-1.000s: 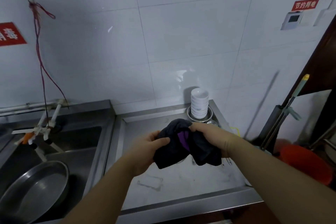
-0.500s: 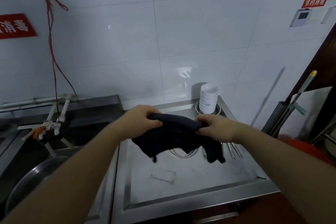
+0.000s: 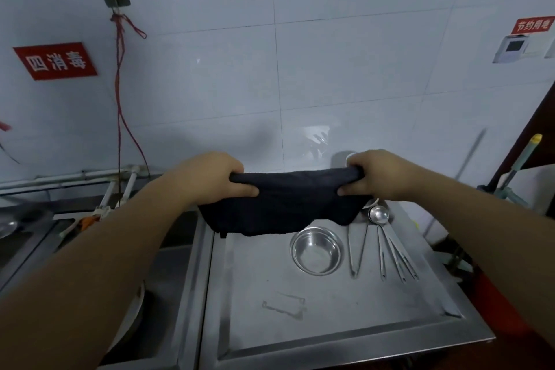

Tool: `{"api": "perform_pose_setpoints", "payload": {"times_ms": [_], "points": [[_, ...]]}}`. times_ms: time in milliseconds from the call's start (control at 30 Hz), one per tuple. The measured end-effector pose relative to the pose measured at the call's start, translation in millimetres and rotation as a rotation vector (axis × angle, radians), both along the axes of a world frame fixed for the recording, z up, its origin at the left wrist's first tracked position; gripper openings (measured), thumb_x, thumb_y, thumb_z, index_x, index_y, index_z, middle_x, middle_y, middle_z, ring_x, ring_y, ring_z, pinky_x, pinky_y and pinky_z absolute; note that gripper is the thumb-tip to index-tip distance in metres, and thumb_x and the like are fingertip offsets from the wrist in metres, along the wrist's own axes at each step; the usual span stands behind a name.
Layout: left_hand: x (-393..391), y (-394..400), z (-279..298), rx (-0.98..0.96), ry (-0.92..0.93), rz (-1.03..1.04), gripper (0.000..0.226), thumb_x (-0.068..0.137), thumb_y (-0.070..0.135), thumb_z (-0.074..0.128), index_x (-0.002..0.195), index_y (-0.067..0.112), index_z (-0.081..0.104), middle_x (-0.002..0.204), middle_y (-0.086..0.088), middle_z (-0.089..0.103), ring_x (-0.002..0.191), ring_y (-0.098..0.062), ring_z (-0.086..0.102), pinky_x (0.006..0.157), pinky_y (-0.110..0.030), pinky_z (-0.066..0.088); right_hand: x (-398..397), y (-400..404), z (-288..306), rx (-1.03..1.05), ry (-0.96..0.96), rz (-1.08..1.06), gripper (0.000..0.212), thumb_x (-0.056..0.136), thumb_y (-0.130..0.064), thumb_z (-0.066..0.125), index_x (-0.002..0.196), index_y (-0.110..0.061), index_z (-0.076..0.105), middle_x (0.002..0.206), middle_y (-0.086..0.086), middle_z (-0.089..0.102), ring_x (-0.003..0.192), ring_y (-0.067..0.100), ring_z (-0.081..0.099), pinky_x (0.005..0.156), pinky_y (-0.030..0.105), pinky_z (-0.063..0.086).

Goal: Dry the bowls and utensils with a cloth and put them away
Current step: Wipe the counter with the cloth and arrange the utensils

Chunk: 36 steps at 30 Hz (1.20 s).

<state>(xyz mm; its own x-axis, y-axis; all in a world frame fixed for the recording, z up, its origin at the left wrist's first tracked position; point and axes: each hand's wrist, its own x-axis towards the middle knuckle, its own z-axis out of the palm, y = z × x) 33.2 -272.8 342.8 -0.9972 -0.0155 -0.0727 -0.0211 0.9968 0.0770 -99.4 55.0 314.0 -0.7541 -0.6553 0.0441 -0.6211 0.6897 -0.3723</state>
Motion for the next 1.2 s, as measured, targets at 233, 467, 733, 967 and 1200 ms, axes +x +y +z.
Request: {"api": "perform_pose_setpoints", "payload": {"times_ms": [233, 467, 733, 967, 1200], "points": [[-3.1, 4.1, -3.6, 0.169, 0.026, -0.017, 0.057, 0.094, 0.078, 0.042, 0.079, 0.028, 0.065, 0.076, 0.008, 0.065, 0.069, -0.007, 0.061, 0.063, -0.029, 0.041, -13.5, 24.3, 13.0, -0.407, -0.258, -0.050, 0.034, 0.081, -0.052, 0.084, 0.076, -0.023, 0.066, 0.066, -0.011, 0.062, 0.062, 0.005, 0.056, 0.062, 0.022, 0.043], [-25.0, 26.0, -30.9, 0.294, -0.078, -0.002, 0.009, 0.095, 0.046, 0.073, 0.089, 0.040, 0.072, 0.089, 0.017, 0.072, 0.081, -0.001, 0.067, 0.069, -0.025, 0.048, -25.5, 67.5, -3.4, -0.353, -0.122, -0.145, 0.010, 0.095, -0.028, 0.076, 0.085, -0.028, 0.075, 0.080, -0.009, 0.074, 0.074, 0.001, 0.064, 0.062, 0.006, 0.044], [-45.8, 71.1, -74.4, 0.600, -0.098, 0.115, 0.012, 0.093, 0.017, 0.076, 0.095, 0.029, 0.077, 0.092, 0.010, 0.080, 0.090, -0.011, 0.074, 0.085, -0.033, 0.057, -48.6, 139.8, -55.0, -0.377, -0.115, -0.285, 0.015, 0.101, -0.025, 0.066, 0.091, -0.034, 0.073, 0.091, -0.016, 0.075, 0.089, 0.004, 0.067, 0.076, 0.023, 0.049], [-61.8, 149.1, -119.6, 0.750, -0.071, 0.247, 0.007, 0.095, 0.022, 0.076, 0.097, 0.027, 0.081, 0.090, 0.009, 0.081, 0.085, -0.008, 0.076, 0.086, -0.032, 0.058, -82.2, 213.5, -101.5, -0.305, -0.204, -0.275, 0.011, 0.102, -0.029, 0.066, 0.097, -0.029, 0.075, 0.091, -0.010, 0.076, 0.089, 0.011, 0.069, 0.079, 0.035, 0.056], [-54.9, 229.7, -184.8, 0.951, -0.158, 0.465, 0.013, 0.097, 0.021, 0.074, 0.091, 0.029, 0.081, 0.093, 0.001, 0.081, 0.091, -0.014, 0.078, 0.090, -0.034, 0.061, -107.5, 287.6, -170.4, -0.187, -0.291, -0.154, 0.008, 0.099, -0.025, 0.071, 0.095, -0.023, 0.077, 0.090, -0.003, 0.076, 0.087, 0.016, 0.068, 0.080, 0.037, 0.052]]}}
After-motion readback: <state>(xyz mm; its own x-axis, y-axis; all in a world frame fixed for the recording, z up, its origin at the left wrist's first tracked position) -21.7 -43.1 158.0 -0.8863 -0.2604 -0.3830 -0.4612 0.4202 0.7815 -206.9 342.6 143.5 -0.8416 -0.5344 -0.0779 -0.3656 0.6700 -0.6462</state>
